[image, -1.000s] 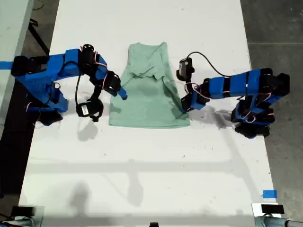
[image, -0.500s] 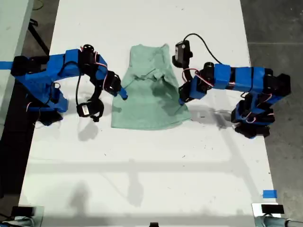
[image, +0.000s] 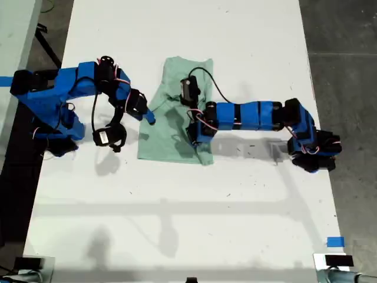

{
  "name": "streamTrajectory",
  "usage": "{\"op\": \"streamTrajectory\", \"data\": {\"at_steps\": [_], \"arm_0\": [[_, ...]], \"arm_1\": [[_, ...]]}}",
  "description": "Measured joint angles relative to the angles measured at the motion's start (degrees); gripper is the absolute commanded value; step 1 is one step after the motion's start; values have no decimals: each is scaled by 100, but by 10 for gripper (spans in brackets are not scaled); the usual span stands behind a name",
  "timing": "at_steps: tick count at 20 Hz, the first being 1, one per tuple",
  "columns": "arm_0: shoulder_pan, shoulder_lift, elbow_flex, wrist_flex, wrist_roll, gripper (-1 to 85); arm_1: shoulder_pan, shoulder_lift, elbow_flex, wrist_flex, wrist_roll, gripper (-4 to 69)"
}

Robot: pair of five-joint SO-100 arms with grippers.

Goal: Fold t-shirt

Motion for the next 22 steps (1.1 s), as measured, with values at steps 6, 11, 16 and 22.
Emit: {"op": "streamTrajectory", "data": {"at_steps": [6,11,16,22], "arm_0": [[0,9,44,-9,-70,181],[114,352,510,70,-431,186],[765,668,1907,-492,-1345,192],[1002,650,3041,-1819,-1749,188]], "arm_1": [[-44,-158,-343,580,123,317],[176,1239,-431,1556,-141,273],[431,2057,220,1591,-272,250],[457,2065,255,1591,-360,231]]}}
